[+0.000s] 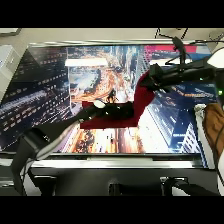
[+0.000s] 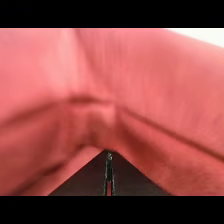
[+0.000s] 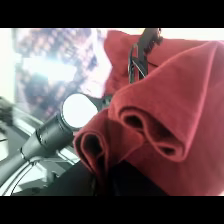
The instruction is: Fold the clothes and pants, and hang the long-sleeved shirts on hangers.
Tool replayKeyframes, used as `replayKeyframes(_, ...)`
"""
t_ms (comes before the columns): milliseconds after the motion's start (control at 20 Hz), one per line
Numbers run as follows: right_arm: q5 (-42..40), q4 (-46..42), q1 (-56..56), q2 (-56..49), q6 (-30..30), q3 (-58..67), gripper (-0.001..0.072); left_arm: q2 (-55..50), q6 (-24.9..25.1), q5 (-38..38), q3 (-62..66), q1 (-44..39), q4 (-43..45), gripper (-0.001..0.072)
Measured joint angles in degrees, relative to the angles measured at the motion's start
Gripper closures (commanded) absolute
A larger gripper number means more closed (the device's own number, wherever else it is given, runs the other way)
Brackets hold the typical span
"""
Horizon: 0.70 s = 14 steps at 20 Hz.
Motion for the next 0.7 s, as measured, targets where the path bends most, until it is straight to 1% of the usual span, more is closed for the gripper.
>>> replayKeyframes(150, -4.57, 3.08, 4.50, -4.46, -1.14, 0.00, 0.0667, 5.60, 0.33, -7.15, 0.22, 10.34, 10.73, 0.0684)
replayKeyframes(350, -12.39, 10.19, 12.68, -13.79, -3.23, 0.00, 0.0667, 18.40, -1.40, -13.29, 0.31, 26.88, 24.15, 0.0683)
replayKeyframes(550, -19.89, 20.61, 20.74, -24.65, -5.57, 0.00, 0.0660, 32.50, -1.51, -16.63, 0.28, 40.41, 30.82, 0.0682)
replayKeyframes(600, -21.79, 23.12, 22.56, -27.30, -5.95, -0.02, 0.0518, 35.54, -1.11, -17.03, 0.24, 42.60, 31.52, 0.0682)
replayKeyframes(650, -23.30, 25.38, 24.20, -29.66, -6.16, -0.02, 0.0130, 38.47, -0.59, -17.53, 0.04, 44.44, 32.33, 0.0681)
replayKeyframes(700, -24.96, 27.32, 25.53, -31.58, -6.49, -0.02, 0.0018, 40.85, -0.24, -18.10, -0.13, 45.68, 32.87, 0.0681)
